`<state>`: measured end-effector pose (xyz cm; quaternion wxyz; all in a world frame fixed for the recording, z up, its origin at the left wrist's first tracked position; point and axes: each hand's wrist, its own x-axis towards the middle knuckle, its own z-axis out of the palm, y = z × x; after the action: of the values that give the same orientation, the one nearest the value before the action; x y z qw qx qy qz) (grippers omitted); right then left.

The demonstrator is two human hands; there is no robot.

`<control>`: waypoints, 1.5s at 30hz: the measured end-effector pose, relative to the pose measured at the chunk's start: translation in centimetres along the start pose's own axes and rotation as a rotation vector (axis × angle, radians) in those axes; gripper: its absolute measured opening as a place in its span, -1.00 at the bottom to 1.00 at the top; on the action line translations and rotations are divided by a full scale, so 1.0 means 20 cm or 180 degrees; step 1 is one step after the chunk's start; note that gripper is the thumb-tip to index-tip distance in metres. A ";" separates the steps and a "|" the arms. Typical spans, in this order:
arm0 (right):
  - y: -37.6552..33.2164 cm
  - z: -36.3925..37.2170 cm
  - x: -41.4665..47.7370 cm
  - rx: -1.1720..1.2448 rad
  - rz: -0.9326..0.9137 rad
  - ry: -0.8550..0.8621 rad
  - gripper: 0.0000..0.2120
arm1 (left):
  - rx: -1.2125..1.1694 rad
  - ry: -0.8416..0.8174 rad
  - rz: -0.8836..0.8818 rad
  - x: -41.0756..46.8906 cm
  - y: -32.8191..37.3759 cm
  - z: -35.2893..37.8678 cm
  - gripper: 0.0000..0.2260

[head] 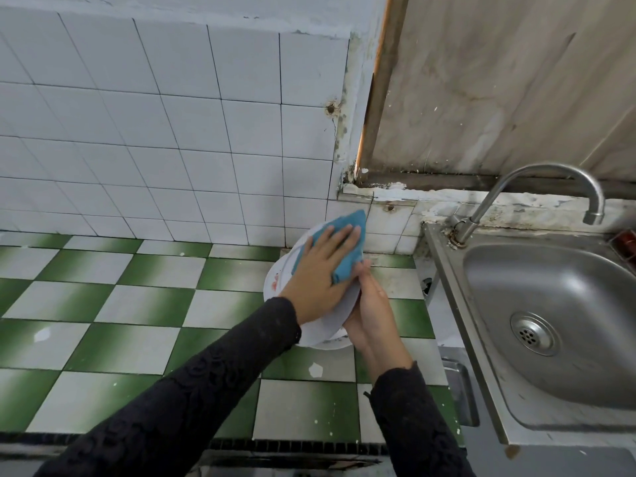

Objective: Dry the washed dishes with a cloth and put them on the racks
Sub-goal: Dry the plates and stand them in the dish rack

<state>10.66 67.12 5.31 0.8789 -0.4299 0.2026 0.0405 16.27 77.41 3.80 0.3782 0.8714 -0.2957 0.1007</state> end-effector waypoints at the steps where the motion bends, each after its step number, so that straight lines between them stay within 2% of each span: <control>1: 0.00 -0.01 0.00 0.0072 0.0007 0.0001 -0.55 | 0.0399 -0.0169 0.0187 -0.03 -0.03 0.02 -0.48; 2: -0.01 -0.03 0.00 0.0075 0.0005 0.0002 -0.55 | 0.0528 -0.0240 0.0284 -0.05 -0.05 0.02 -0.48; 4: -0.02 -0.04 0.00 -0.0068 -0.0014 -0.0019 -0.57 | 0.0217 -0.0175 0.0100 -0.05 -0.10 0.01 -0.49; 7: -0.04 -0.07 0.00 -0.0165 -0.0074 0.0001 -0.56 | -0.1007 0.0189 -0.0998 -0.01 -0.19 -0.02 -0.47; 9: -0.07 -0.09 0.01 -0.0043 -0.0101 0.0105 -0.53 | -0.1623 0.0412 -0.1636 0.00 -0.25 -0.06 -0.28; 10: -0.08 -0.10 0.02 0.0074 -0.0088 0.0175 -0.54 | -0.1707 0.0386 -0.1787 -0.02 -0.28 -0.07 -0.22; 12: -0.11 -0.12 0.03 0.0353 -0.0033 0.0273 -0.57 | -0.1957 0.0310 -0.1892 -0.09 -0.29 -0.05 -0.32; 14: -0.11 -0.12 0.03 0.0686 -0.0029 0.0316 -0.56 | -0.2155 0.0480 -0.1711 -0.19 -0.24 0.02 -0.45; 16: -0.09 -0.12 0.02 0.0984 -0.0081 0.0374 -0.58 | -0.1973 0.0661 -0.1535 -0.28 -0.17 0.08 -0.48; 18: -0.07 -0.10 0.02 0.1178 -0.0095 0.0437 -0.56 | -0.1224 0.0576 -0.1128 -0.34 -0.10 0.11 -0.50; 22: -0.10 -0.08 0.01 0.1474 0.0117 0.0485 -0.53 | 0.0681 0.0122 0.0600 -0.41 -0.03 0.13 -0.45; 24: -0.11 -0.06 0.00 0.1499 0.0282 0.0475 -0.55 | 0.1198 0.0112 0.1160 -0.39 -0.04 0.10 -0.39; 28: -0.09 -0.05 0.02 0.1450 0.0248 0.0446 -0.61 | 0.1200 0.0603 0.1173 -0.30 -0.07 0.01 -0.62; 31: -0.09 -0.09 0.04 0.1233 0.0237 0.0183 -0.75 | 0.0724 0.0744 0.0840 -0.26 -0.10 -0.05 -0.60; 34: -0.08 -0.16 0.03 0.0298 0.0080 0.0113 -0.82 | -0.0038 0.1026 0.0102 -0.24 -0.08 -0.11 -0.60; 37: -0.08 -0.22 0.03 -0.0757 -0.0456 0.0582 -0.80 | -0.0894 0.1438 -0.0469 -0.22 -0.05 -0.17 -0.68; 39: -0.07 -0.24 0.03 -0.1170 -0.0700 0.0717 -0.61 | -0.1656 0.1573 -0.0889 -0.21 -0.06 -0.21 -0.66; 41: -0.05 -0.26 0.03 -0.1253 -0.0681 0.0584 -0.42 | -0.2416 0.1564 -0.1165 -0.20 -0.07 -0.25 -0.62; 42: -0.04 -0.27 0.02 -0.1170 -0.0637 0.0440 -0.40 | -0.2678 0.1526 -0.1283 -0.20 -0.07 -0.27 -0.65; 45: 0.00 -0.29 0.02 -0.0689 -0.0587 0.0113 -0.55 | -0.3326 0.1369 -0.1617 -0.20 -0.06 -0.32 -0.71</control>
<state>9.27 62.62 2.06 0.8237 -0.5396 0.1722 -0.0264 14.14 84.41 5.92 0.8182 0.5744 -0.0063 0.0228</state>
